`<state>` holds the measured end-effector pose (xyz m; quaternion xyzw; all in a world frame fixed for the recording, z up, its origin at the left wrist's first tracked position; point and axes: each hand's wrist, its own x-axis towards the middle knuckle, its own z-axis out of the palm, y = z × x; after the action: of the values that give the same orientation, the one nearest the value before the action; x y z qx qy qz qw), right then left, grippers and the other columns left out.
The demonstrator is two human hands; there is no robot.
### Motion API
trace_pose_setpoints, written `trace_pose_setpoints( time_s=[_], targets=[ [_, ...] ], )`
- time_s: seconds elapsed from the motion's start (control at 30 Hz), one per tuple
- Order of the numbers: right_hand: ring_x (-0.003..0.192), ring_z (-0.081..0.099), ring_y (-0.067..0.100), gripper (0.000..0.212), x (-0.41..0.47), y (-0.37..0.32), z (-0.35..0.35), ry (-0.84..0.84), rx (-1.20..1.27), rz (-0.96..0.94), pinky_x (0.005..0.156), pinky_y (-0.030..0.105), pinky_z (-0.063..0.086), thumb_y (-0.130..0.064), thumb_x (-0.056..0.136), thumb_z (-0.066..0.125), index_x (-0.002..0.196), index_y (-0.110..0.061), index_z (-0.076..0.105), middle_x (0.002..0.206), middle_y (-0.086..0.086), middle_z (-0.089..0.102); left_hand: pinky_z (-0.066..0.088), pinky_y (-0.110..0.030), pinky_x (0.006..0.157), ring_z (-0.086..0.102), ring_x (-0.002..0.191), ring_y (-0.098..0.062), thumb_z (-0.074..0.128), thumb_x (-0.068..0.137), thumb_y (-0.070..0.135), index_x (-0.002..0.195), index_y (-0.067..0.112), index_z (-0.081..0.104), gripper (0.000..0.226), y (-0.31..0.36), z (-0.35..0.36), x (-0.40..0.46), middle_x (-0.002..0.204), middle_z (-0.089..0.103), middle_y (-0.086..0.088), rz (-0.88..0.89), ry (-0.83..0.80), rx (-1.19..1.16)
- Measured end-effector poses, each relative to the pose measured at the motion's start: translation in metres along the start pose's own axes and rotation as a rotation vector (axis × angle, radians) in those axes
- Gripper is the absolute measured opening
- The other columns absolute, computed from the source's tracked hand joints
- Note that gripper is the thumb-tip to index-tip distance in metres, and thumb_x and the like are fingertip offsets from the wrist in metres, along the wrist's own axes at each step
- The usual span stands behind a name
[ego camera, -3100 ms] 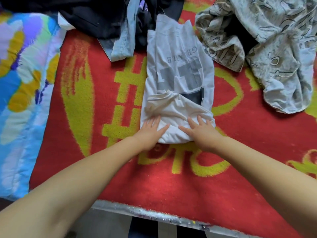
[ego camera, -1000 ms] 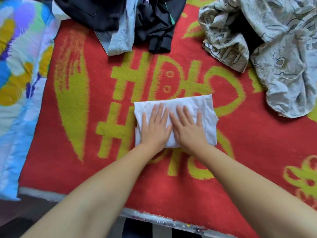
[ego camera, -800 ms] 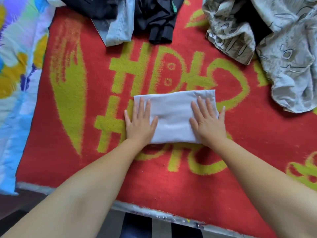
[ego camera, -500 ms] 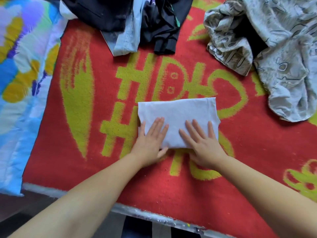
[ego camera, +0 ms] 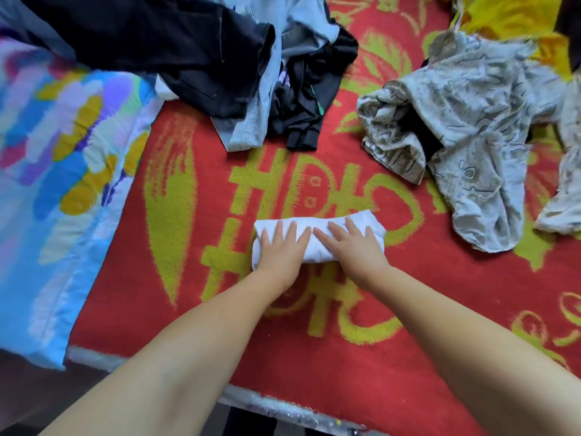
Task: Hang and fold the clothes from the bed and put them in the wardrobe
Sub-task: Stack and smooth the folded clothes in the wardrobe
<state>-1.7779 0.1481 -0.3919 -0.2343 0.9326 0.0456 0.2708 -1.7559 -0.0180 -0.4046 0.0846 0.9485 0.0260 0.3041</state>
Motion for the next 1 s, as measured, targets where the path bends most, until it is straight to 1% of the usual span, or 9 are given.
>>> trace_pose_setpoints(
  time_s=[0.07,0.17,0.27,0.4,0.47,0.6,0.73,0.87,1.0],
  targets=[
    [0.145,0.01,0.037,0.084,-0.011,-0.008,-0.042,0.038,-0.052,-0.02,0.108,0.061,0.024,-0.005,0.091,0.051,0.152,-0.036,0.002,0.158,0.003,0.016,0.008,-0.056,0.114,-0.003,0.146,-0.035,0.043,0.092,-0.001,0.153,0.026,-0.003,0.081,-0.008,-0.035,-0.019,0.16,0.002,-0.006,-0.015,0.038,0.02],
    [0.144,0.014,0.038,0.071,-0.031,-0.027,-0.109,0.121,-0.118,-0.066,0.107,0.062,0.025,-0.006,0.095,0.039,0.152,-0.033,0.006,0.156,0.005,0.02,0.015,-0.057,0.111,0.003,0.146,-0.036,0.043,0.091,0.0,0.153,0.026,-0.002,0.081,-0.024,-0.087,-0.056,0.159,0.008,-0.005,-0.044,0.146,0.058],
    [0.143,0.015,0.038,0.071,-0.05,-0.057,-0.165,0.194,-0.193,-0.119,0.107,0.062,0.024,-0.006,0.095,0.04,0.152,-0.032,0.006,0.154,0.005,0.022,0.018,-0.058,0.109,0.008,0.145,-0.036,0.041,0.093,0.002,0.153,0.026,0.002,0.075,-0.045,-0.13,-0.101,0.158,0.014,-0.004,-0.098,0.246,0.079],
    [0.144,0.014,0.038,0.07,-0.067,-0.109,-0.222,0.29,-0.25,-0.191,0.107,0.062,0.023,-0.007,0.095,0.039,0.152,-0.032,0.005,0.154,0.004,0.02,0.017,-0.057,0.109,0.01,0.145,-0.037,0.048,0.09,0.003,0.152,0.025,0.002,0.081,-0.084,-0.165,-0.162,0.158,0.014,-0.005,-0.224,0.371,0.132],
    [0.143,0.015,0.037,0.068,-0.077,-0.137,-0.239,0.328,-0.281,-0.254,0.108,0.061,0.024,-0.01,0.097,0.037,0.152,-0.033,0.006,0.154,0.004,0.02,0.019,-0.056,0.108,0.012,0.145,-0.036,0.045,0.091,0.003,0.152,0.025,0.004,0.077,-0.101,-0.17,-0.197,0.157,0.017,-0.005,-0.293,0.423,0.126],
    [0.143,0.016,0.035,0.071,-0.109,-0.2,-0.249,0.366,-0.404,-0.442,0.108,0.059,0.025,-0.013,0.097,0.04,0.152,-0.034,0.002,0.155,0.003,0.017,0.025,-0.054,0.105,0.016,0.143,-0.033,0.039,0.093,0.005,0.152,0.026,0.008,0.07,-0.117,-0.145,-0.278,0.156,0.019,-0.005,-0.484,0.474,0.067],
    [0.142,0.018,0.034,0.068,-0.156,-0.266,-0.227,0.325,-0.505,-0.634,0.107,0.056,0.027,-0.014,0.097,0.037,0.153,-0.034,0.002,0.154,0.002,0.019,0.02,-0.058,0.11,0.013,0.144,-0.034,0.032,0.094,0.002,0.152,0.024,0.007,0.067,-0.111,-0.089,-0.367,0.157,0.013,-0.005,-0.667,0.423,-0.082],
    [0.144,0.017,0.029,0.067,-0.204,-0.345,-0.194,0.263,-0.565,-0.859,0.11,0.052,0.026,-0.015,0.098,0.036,0.152,-0.034,0.003,0.156,0.0,0.018,0.016,-0.064,0.109,0.009,0.145,-0.038,0.036,0.09,-0.007,0.152,0.022,0.007,0.074,-0.103,-0.033,-0.467,0.157,0.014,-0.009,-0.849,0.339,-0.247],
    [0.138,0.026,0.029,0.076,-0.265,-0.436,-0.152,0.241,-0.673,-1.064,0.107,0.051,0.03,-0.015,0.093,0.049,0.152,-0.034,0.004,0.15,0.002,0.026,0.022,-0.062,0.107,0.02,0.141,-0.036,0.04,0.092,-0.002,0.151,0.021,0.014,0.068,-0.097,0.035,-0.569,0.153,0.022,-0.01,-1.064,0.3,-0.323]
  ],
)
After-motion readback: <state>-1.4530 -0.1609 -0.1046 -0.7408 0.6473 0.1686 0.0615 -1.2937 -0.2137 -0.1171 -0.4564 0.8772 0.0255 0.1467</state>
